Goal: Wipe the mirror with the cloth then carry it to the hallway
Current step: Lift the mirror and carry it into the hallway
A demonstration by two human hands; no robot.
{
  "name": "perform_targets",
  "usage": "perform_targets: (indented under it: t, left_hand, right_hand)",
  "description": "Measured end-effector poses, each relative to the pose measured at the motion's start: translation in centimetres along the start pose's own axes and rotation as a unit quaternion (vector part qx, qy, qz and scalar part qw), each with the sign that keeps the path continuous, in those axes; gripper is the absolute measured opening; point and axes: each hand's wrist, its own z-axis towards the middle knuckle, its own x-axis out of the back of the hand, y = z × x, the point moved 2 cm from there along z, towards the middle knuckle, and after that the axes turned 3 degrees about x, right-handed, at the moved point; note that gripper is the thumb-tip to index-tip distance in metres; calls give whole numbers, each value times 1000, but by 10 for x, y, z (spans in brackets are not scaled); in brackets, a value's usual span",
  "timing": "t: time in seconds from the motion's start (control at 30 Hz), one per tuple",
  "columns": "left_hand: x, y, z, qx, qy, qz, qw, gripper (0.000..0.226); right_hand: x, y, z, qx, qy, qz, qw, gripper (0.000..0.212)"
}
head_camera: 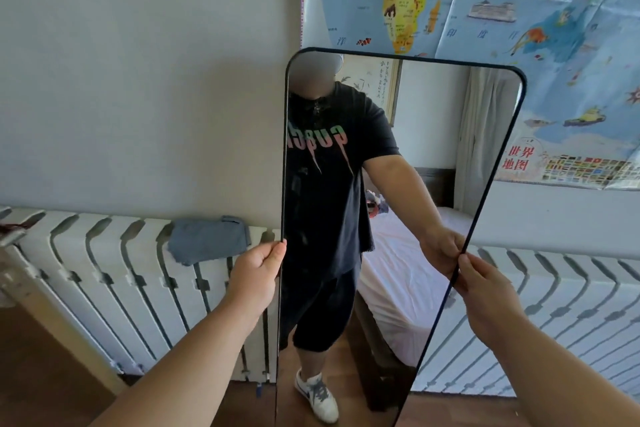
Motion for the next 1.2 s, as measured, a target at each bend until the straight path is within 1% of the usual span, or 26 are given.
perform_targets:
  t: [0.1, 0.2, 0.27, 0.4, 0.5, 0.63, 0.77, 0.83, 0.93, 0.97, 1.03, 1.1, 1.17, 1.2]
  left_hand:
    - [22, -5, -22, 6, 42, -7, 999, 42]
    - [49, -7, -49, 10, 97, -15, 995, 40]
    - [70, -8, -70, 13, 129, -11, 992, 36]
    - [119, -10, -116, 24, 201, -7, 979, 29]
    - [162, -17, -153, 31, 253, -12, 967, 23]
    - [222, -29, -209, 34, 317, -8, 948, 33]
    - [281, -44, -270, 52, 351, -46, 934, 36]
    - [318, -53, -307, 66, 376, -62, 922, 34]
    - [377, -72, -369, 79, 419, -57, 903, 32]
    - [385, -73, -379, 85, 423, -51, 901, 32]
    - [419, -85, -416, 101, 447, -26, 888, 29]
    - [452, -97, -451, 107, 471, -7, 875, 23]
    - [482, -107, -485, 110, 500, 13, 859, 20]
    - [495, -110, -500, 113, 509, 21, 853, 20]
  right_hand:
    - [-14, -3, 1, 11, -40, -4, 999, 26]
    - [-45, -14, -5, 27, -88, -12, 996, 18]
    - [-70, -23, -11, 41, -120, -15, 992, 17]
    - [-119, -36, -36, 65, -208, -10, 976, 26]
    - [-162, -43, -70, 75, -258, -11, 963, 20]
    - [-225, -44, -130, 66, -315, 1, 947, 19]
    - [-280, -44, -198, 72, -364, 5, 929, 20]
    - [-315, -41, -243, 66, -398, 6, 915, 21]
    - [-370, -29, -318, 43, -459, 31, 887, 26]
    - [-377, -28, -329, 33, -465, 42, 884, 28]
    - [-405, -22, -379, 6, -492, 55, 869, 29]
    - [-429, -18, -434, -14, -512, 51, 858, 25]
    - [-452, -14, -486, -21, -530, 57, 846, 24]
    - [-462, -13, -509, -22, -537, 58, 841, 28]
